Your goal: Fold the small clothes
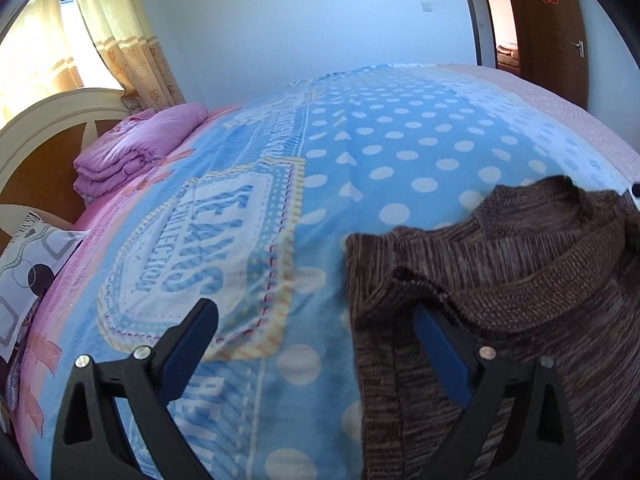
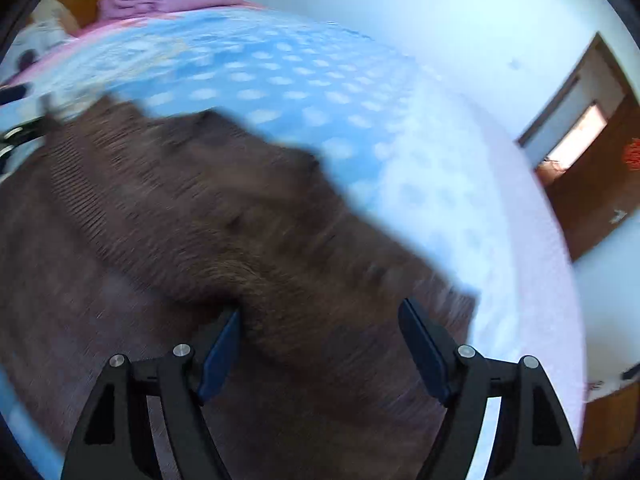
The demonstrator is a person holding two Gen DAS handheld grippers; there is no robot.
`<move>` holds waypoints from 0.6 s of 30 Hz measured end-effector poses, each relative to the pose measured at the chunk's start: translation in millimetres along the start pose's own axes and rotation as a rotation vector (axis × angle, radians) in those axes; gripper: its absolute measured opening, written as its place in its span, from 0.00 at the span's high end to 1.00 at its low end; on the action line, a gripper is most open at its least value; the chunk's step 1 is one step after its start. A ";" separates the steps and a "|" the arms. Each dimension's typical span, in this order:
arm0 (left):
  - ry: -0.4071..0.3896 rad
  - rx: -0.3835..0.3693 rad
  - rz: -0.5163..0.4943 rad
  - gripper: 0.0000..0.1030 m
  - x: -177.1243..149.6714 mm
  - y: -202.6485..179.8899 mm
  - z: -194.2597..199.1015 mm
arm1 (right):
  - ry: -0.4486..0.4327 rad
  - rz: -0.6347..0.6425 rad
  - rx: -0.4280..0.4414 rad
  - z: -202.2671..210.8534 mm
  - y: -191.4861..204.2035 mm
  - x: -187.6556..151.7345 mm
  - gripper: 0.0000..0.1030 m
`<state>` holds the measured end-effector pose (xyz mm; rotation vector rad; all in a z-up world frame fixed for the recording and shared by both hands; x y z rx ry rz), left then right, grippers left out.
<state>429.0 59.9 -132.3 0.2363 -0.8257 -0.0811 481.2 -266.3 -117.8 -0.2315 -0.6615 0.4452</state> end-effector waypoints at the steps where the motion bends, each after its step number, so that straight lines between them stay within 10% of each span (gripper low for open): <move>1: -0.005 -0.002 0.012 0.03 2.1 1.9 0.8 | -0.031 -0.028 -0.002 5.6 -7.5 9.0 0.25; 9: 0.014 0.084 0.103 0.03 -2.6 31.8 -6.1 | -0.152 -0.143 -0.077 31.9 -51.8 16.0 0.25; 18: -0.005 0.035 0.050 0.00 -18.0 8.1 10.5 | -0.026 -0.131 0.138 11.6 -26.5 -43.3 0.25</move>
Point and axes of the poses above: each gripper's, at about its wrist camera, not at the fingertips, and z roughly against the way its jaws point, y to its left, x to its top, the point moved 5 cm from there along -z, roughly the way its jaws point, and after that the axes turned 1 degree about x, right-handed, at the moved point
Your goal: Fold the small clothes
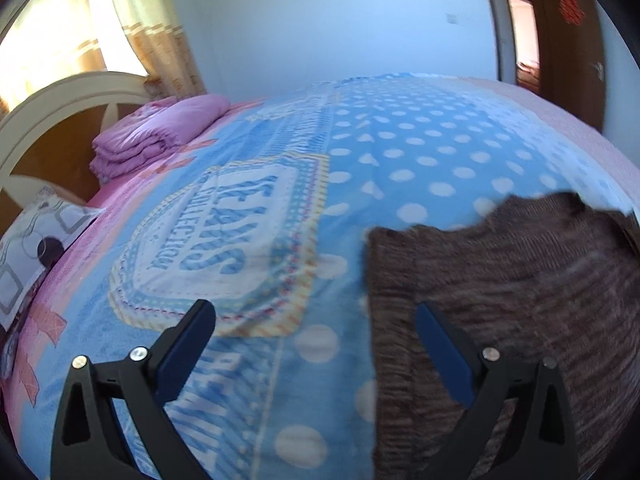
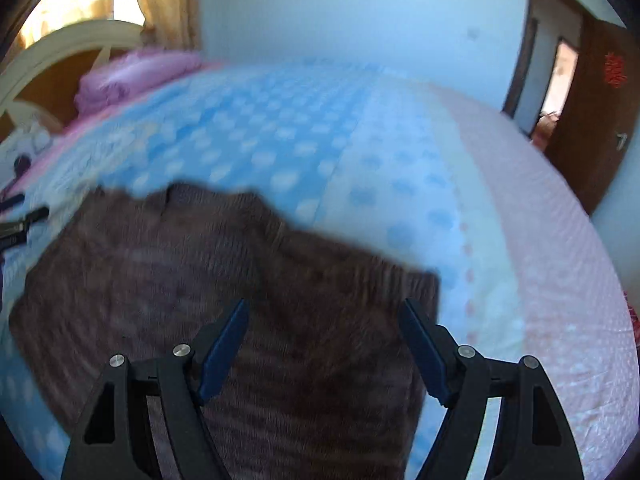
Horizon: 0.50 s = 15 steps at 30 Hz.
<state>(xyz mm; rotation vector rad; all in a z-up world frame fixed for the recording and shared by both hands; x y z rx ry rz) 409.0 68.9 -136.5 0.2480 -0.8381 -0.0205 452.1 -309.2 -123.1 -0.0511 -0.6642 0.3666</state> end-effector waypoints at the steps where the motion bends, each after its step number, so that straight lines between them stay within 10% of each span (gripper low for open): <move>1: 0.000 0.018 -0.033 0.00 -2.9 -7.2 -1.2 | 0.018 0.055 -0.080 -6.9 -0.7 -4.0 0.25; 7: 0.075 0.038 -0.065 0.00 -23.9 -19.5 -16.3 | -0.122 -0.211 -0.377 17.3 -96.4 17.8 0.25; 15: 0.078 -0.010 0.036 0.00 -30.8 -2.2 -5.2 | -0.134 -0.311 -0.062 46.3 -79.7 -16.3 0.25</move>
Point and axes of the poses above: each gripper's, at about its wrist camera, not at the fingertips, and z roughly against the way its jaws point, y to its left, x to its top, the point moved 5 cm from there along -z, roughly the way its jaws point, and after that the axes turned 1 degree about x, right-handed, at the moved point
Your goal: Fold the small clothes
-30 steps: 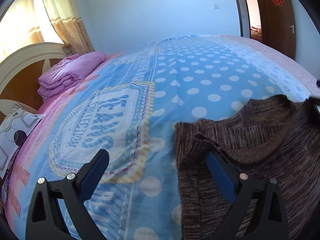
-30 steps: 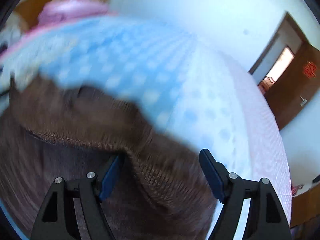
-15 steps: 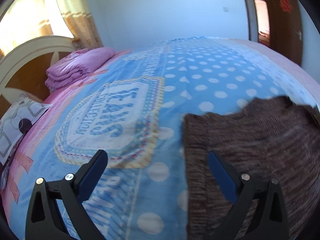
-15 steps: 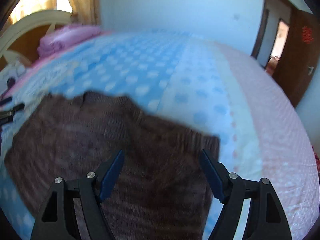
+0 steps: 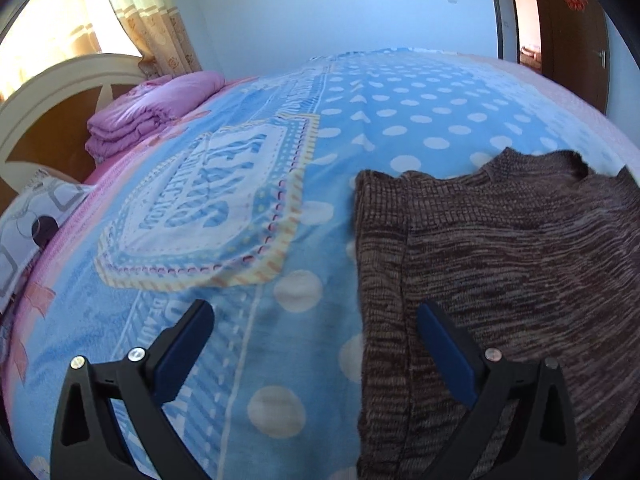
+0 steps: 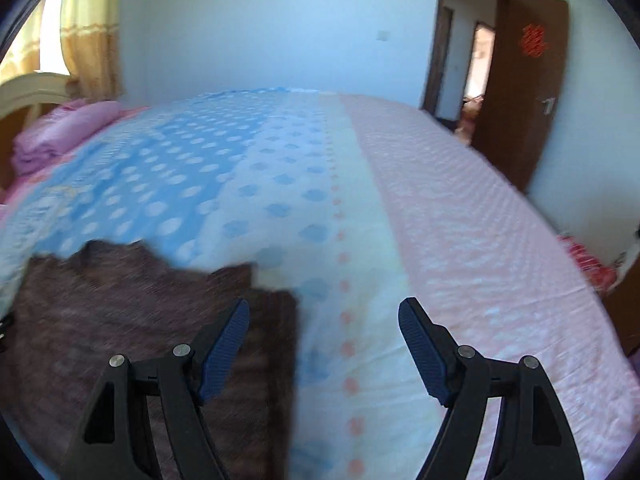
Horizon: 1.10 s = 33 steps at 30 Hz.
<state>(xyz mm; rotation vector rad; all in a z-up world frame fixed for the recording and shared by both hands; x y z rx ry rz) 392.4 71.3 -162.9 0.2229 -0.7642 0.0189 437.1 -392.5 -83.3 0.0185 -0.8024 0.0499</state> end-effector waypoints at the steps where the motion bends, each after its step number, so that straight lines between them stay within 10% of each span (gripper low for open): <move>1: -0.002 -0.006 0.007 0.00 -2.6 2.6 3.1 | 0.016 -0.009 0.056 6.1 4.4 -10.2 0.25; 4: -0.009 -0.039 0.011 0.00 -13.4 8.4 15.0 | 0.065 -0.003 0.147 19.6 17.8 -40.0 0.26; 7: -0.012 -0.055 -0.009 0.00 -25.3 9.5 23.9 | 0.114 0.003 0.196 30.2 23.6 -72.5 0.48; 18: 0.044 -0.064 -0.014 0.00 -40.3 12.8 16.2 | 0.177 0.059 0.112 32.9 21.7 -124.3 0.81; 26: 0.052 -0.052 -0.031 0.00 -43.7 7.5 13.2 | 0.090 0.126 0.018 53.9 35.2 -104.4 0.80; 30: 0.027 0.000 -0.075 0.00 -44.2 1.5 16.6 | 0.037 0.160 0.079 52.9 67.1 -70.1 0.50; 33: 0.021 0.010 -0.082 0.00 -44.4 1.8 17.7 | 0.072 0.172 0.105 27.3 85.3 -57.7 0.49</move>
Point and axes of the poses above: each gripper's, at about its wrist camera, not at the fingertips, and z roughly against the way its jaws point, y to its left, x to its top, the point moved 5 cm from there along -z, roughly the way its jaws point, and after that the axes turned 1 degree about x, right-handed, at the moved point
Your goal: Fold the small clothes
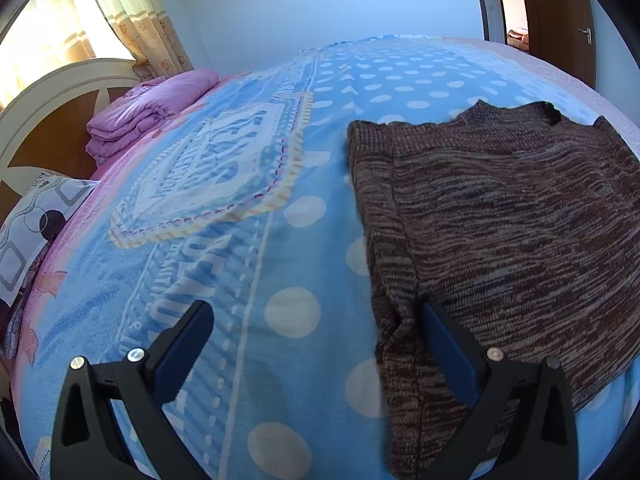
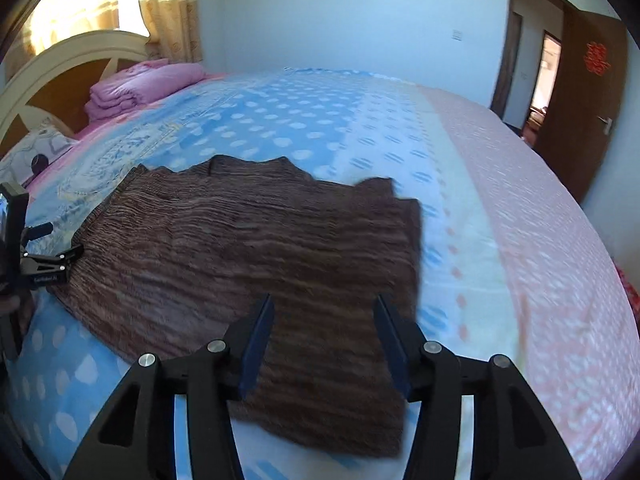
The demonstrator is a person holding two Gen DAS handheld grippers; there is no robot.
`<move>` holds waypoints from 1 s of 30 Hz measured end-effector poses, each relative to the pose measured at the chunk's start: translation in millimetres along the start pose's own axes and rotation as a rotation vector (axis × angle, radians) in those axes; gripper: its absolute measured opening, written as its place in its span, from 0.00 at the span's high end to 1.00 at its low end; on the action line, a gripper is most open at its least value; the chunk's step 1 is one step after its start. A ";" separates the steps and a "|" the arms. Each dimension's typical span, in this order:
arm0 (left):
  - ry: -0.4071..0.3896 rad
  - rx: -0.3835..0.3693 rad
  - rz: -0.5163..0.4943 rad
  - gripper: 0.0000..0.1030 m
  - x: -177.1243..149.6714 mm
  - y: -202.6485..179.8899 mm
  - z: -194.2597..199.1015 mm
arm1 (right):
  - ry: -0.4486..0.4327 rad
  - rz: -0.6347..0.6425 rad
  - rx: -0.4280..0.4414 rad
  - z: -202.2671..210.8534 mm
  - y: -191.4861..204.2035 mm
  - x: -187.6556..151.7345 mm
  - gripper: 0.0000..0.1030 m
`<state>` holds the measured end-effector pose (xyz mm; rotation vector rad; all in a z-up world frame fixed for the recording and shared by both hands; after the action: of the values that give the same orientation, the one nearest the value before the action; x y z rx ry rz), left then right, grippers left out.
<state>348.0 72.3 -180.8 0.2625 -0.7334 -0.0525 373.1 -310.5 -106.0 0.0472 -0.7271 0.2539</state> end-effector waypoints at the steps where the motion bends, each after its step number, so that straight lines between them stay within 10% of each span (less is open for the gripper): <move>1: 0.001 -0.003 0.002 0.00 -0.1 0.6 -0.2 | 0.009 -0.006 0.010 -7.2 1.7 2.2 0.49; 6: 0.006 -0.019 0.014 0.00 0.3 2.6 -0.5 | 0.101 -0.032 -0.007 -42.4 -7.4 -14.9 0.49; 30: 0.008 -0.103 0.062 0.00 -0.2 10.7 2.9 | 0.017 -0.034 -0.070 2.3 -6.4 -73.4 0.48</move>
<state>345.4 82.0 -176.2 0.1418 -0.7280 -0.0303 320.5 -332.7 -152.7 -0.0094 -0.7169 0.1959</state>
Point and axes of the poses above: each gripper's, at about its wrist camera, not at the fingertips, and z roughly against the way its jaws point, y to its left, x to its top, the point moved 5 cm from there along -z, roughly the way its jaws point, and after that the axes turned 1 degree about x, right-handed, at the moved point
